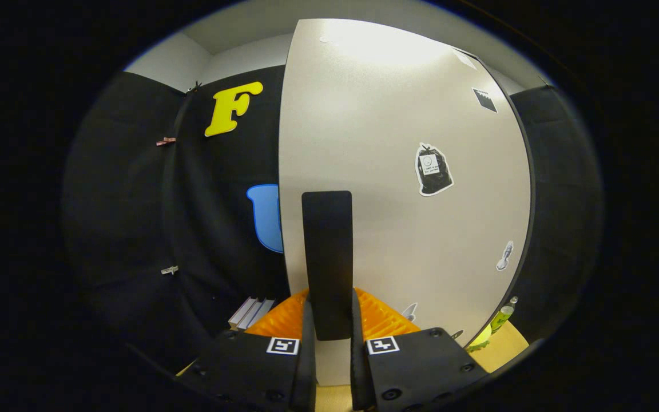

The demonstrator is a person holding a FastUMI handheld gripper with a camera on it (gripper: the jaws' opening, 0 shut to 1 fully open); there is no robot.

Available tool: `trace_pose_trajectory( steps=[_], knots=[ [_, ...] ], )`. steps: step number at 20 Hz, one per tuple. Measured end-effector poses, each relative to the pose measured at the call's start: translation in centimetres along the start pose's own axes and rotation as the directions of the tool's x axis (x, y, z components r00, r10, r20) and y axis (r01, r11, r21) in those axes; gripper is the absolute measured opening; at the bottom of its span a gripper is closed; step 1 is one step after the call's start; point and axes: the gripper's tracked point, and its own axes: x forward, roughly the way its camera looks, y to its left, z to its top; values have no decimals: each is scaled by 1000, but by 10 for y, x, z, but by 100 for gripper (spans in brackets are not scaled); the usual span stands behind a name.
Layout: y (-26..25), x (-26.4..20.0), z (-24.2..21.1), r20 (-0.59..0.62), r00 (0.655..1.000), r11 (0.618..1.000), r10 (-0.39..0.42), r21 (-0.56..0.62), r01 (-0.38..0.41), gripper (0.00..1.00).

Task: Open the shoe cabinet door, grab the shoes and put them into the shoe cabinet, then close the shoe cabinet door.

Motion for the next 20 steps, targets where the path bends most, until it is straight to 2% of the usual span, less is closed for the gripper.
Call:
trace_pose_trajectory(
  steps=[7, 14, 20],
  knots=[
    [-19, -55, -1, 9, 999, 999, 40, 21, -41, 28],
    [-48, -108, 0, -6, 992, 991, 127, 38, -126, 28],
    [-99, -156, 1, -16, 986, 986, 166, 25, -165, 27]
  ],
)
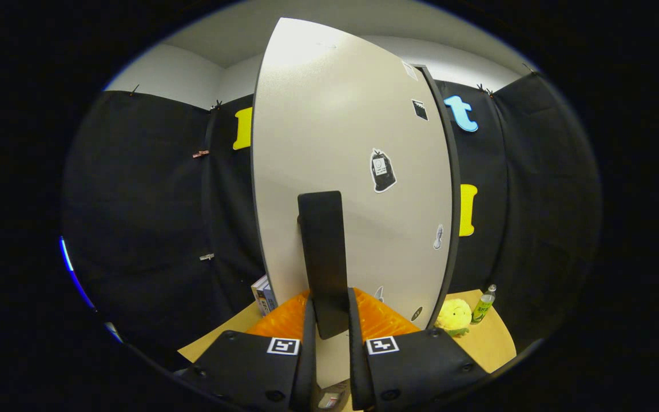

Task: Open the shoe cabinet door, grab the shoes and put them into the shoe cabinet, then close the shoe cabinet door.

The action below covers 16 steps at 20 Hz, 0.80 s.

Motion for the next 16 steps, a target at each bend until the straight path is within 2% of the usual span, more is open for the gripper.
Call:
trace_pose_trajectory(
  steps=[5, 11, 16],
  knots=[
    [-36, -33, 3, 3, 1000, 1000, -12, -4, 12, 27],
    [-78, -69, 25, 61, 996, 998, -66, 12, 65, 26],
    [-119, -88, 24, 53, 989, 990, -138, 27, 137, 26]
  ],
)
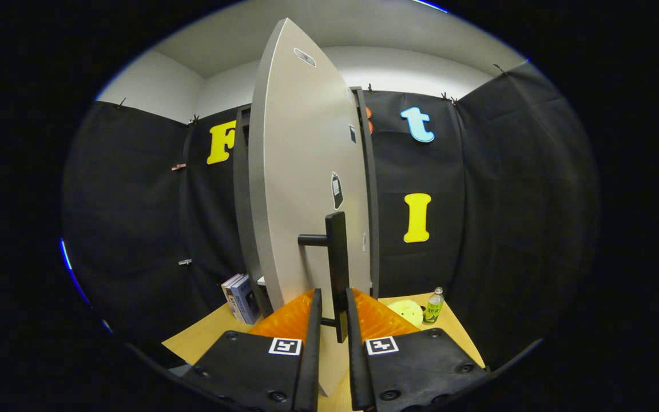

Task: Open the shoe cabinet door, grab the shoes and put them into the shoe cabinet, then close the shoe cabinet door.

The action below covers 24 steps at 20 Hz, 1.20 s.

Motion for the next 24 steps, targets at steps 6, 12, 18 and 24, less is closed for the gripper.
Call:
trace_pose_trajectory(
  steps=[6, 12, 18, 24],
  knots=[
    [-36, -8, 4, 6, 997, 997, -71, 6, 71, 24],
    [-74, -19, 12, 22, 988, 988, -151, 31, 150, 21],
    [-56, -39, 28, 74, 991, 994, -110, 18, 109, 21],
    [23, -48, 14, 62, 996, 998, 61, -2, -61, 21]
  ],
)
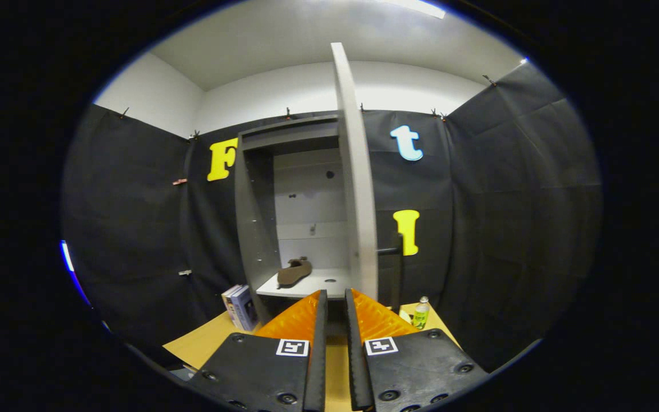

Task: Open the shoe cabinet door, grab the shoes and put them into the shoe cabinet, then close the shoe cabinet door.

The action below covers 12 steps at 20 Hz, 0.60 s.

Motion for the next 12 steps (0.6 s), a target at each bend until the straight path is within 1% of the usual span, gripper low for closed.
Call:
trace_pose_trajectory(
  steps=[2, 4, 7, 9, 11, 12],
  knots=[
    [35, 4, -22, -45, 997, 997, 70, 22, -69, 21],
    [63, 10, -53, -110, 986, 992, 126, 26, -124, 21],
    [98, 22, -109, -233, 956, 984, 178, 41, -173, 22],
    [115, 33, -142, -292, 939, 983, 183, 61, -172, 21],
    [126, 48, -186, -364, 919, 988, 155, 47, -148, 22],
    [129, 52, -210, -412, 901, 991, 135, 43, -129, 21]
  ],
)
